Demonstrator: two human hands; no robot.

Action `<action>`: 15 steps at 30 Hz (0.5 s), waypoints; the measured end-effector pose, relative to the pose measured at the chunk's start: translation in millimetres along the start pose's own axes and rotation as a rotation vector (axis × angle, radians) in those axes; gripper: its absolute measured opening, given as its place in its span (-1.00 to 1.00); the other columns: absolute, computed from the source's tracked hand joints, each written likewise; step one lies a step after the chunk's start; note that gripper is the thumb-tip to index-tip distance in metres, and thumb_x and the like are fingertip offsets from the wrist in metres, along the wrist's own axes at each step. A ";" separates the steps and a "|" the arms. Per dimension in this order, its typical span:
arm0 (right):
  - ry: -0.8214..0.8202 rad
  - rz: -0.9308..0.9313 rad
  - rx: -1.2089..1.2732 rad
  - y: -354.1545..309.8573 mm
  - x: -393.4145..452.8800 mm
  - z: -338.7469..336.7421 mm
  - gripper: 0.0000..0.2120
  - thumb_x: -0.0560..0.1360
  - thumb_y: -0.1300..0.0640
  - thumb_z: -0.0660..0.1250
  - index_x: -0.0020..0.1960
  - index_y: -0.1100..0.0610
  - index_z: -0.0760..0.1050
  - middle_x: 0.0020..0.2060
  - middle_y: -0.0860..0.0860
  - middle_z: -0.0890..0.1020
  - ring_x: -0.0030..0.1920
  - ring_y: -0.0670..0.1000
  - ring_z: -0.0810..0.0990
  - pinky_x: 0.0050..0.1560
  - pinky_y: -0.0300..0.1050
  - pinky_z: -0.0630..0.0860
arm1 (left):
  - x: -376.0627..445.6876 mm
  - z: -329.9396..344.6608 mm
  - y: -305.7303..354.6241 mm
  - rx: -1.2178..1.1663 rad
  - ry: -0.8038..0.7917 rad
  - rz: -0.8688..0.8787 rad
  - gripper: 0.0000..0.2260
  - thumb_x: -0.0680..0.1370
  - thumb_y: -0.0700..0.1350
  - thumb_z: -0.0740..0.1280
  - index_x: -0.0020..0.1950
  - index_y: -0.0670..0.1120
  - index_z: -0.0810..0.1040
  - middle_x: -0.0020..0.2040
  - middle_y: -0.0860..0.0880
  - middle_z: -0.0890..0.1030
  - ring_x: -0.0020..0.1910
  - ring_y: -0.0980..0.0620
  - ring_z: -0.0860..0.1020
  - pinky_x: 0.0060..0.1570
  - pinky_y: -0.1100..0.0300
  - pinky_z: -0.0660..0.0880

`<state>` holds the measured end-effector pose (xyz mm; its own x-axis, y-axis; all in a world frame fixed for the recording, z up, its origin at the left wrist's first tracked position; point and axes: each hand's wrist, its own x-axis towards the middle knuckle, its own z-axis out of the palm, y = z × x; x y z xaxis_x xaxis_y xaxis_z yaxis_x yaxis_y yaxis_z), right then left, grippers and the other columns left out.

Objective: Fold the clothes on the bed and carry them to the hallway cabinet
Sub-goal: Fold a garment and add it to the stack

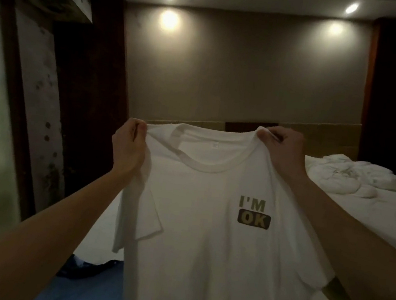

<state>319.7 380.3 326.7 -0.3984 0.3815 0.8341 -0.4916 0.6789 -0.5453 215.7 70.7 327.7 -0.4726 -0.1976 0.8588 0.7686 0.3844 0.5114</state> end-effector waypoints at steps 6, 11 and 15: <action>-0.081 0.042 -0.121 64.9 0.4 42.4 -0.78 0.53 -0.02 0.39 0.06 0.08 0.68 -0.11 -0.06 0.66 -0.02 -0.05 0.58 0.10 -0.13 0.46 | -11.6 39.4 -72.1 0.086 -0.120 -0.085 -0.81 0.66 -0.14 0.20 0.01 -0.16 0.58 -0.09 -0.05 0.58 -0.07 0.02 0.53 -0.04 0.16 0.42; -0.122 0.072 -0.156 123.1 7.3 91.6 -0.77 0.53 -0.03 0.39 0.04 0.10 0.69 -0.12 0.00 0.69 -0.08 -0.06 0.57 0.14 -0.06 0.48 | -17.2 77.9 -143.6 0.159 -0.236 -0.088 -0.80 0.67 -0.17 0.20 -0.06 -0.20 0.55 -0.20 -0.03 0.54 -0.22 0.05 0.47 -0.21 0.18 0.33; -0.183 0.141 -0.179 178.0 12.7 141.2 -0.77 0.52 0.01 0.41 0.08 0.12 0.67 -0.22 -0.13 0.56 -0.18 -0.18 0.48 -0.07 -0.49 0.32 | -20.4 115.4 -216.6 0.279 -0.373 -0.179 -0.70 0.68 -0.09 0.18 -0.22 -0.15 0.44 -0.34 0.02 0.45 -0.34 0.07 0.42 -0.32 0.21 0.32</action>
<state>117.8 417.4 228.5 -0.5942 0.3711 0.7136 -0.2835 0.7336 -0.6176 9.2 95.6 195.9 -0.7478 0.0336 0.6630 0.5405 0.6108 0.5787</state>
